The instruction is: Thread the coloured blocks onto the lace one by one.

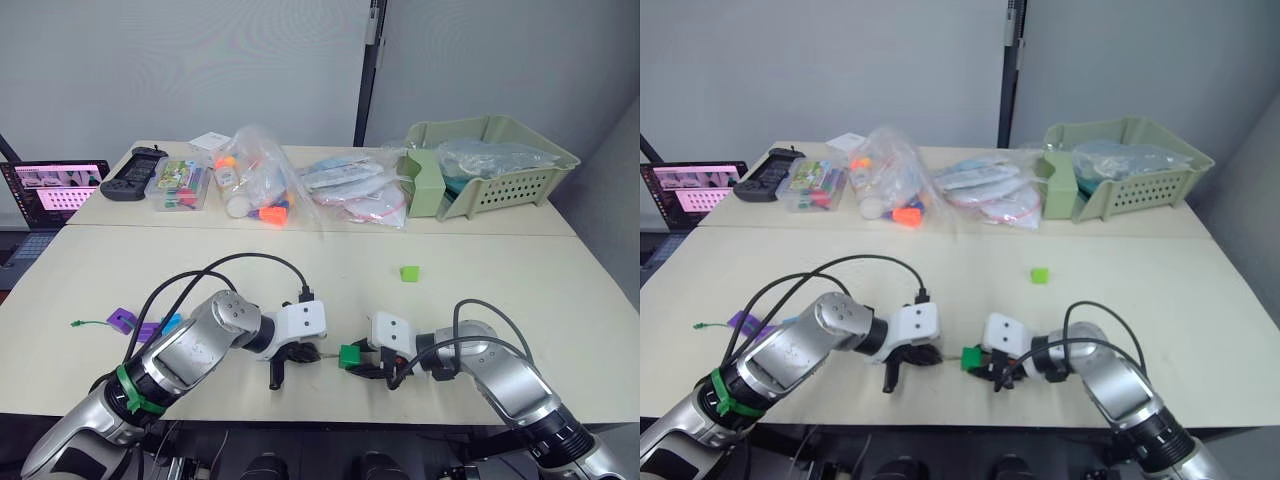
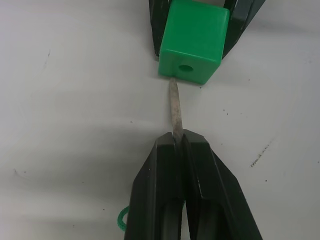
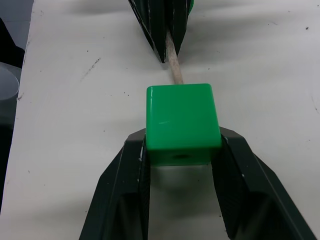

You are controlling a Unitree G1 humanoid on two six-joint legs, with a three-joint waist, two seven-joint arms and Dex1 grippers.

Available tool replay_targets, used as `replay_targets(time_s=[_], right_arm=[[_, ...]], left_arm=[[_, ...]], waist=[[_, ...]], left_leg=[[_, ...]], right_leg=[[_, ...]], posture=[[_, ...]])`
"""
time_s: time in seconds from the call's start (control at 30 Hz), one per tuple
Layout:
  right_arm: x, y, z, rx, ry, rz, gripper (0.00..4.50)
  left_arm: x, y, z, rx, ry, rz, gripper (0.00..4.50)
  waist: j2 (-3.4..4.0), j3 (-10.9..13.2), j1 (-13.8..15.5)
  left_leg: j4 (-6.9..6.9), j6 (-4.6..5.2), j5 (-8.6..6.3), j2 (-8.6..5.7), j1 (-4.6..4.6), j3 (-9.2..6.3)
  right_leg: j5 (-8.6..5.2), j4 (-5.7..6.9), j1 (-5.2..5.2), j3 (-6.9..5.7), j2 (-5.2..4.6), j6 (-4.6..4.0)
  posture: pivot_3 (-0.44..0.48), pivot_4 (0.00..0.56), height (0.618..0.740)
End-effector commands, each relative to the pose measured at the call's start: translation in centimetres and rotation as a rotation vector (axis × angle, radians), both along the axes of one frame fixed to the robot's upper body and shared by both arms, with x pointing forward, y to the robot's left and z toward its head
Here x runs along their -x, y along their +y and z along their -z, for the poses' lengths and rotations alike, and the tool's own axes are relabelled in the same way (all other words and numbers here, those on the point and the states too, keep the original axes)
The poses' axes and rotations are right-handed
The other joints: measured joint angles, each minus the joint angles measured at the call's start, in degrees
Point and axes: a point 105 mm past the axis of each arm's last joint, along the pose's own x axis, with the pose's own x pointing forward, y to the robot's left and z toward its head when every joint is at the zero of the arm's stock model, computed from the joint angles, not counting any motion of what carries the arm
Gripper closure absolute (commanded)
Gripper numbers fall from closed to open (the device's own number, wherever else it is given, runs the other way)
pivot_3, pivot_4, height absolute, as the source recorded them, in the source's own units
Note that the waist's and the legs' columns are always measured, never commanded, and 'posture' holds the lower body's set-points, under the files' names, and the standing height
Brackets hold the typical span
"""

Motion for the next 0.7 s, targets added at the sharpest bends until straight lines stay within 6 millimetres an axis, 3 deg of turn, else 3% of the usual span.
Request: replay_targets(time_s=[0.03,0.7], right_arm=[[0.0,0.2,0.5,0.022,0.005,0.014,3.32],[-0.2,0.4,0.6,0.034,0.007,0.053,3.32]], left_arm=[[0.4,-1.1,-1.8,0.04,-0.051,0.062,4.5],[1.4,-2.0,-1.8,0.078,0.007,0.082,4.5]], waist=[[0.0,0.0,0.0],[0.0,-0.01,-0.02]], left_leg=[[0.0,0.0,0.0,0.0,0.0,0.0],[0.0,0.0,0.0,0.03,0.07,0.01]], right_leg=[[0.0,0.0,0.0,0.0,0.0,0.0],[0.01,0.0,0.06,0.0,0.03,-0.02]], posture=[[0.0,0.15,0.74],[0.0,0.15,0.74]])
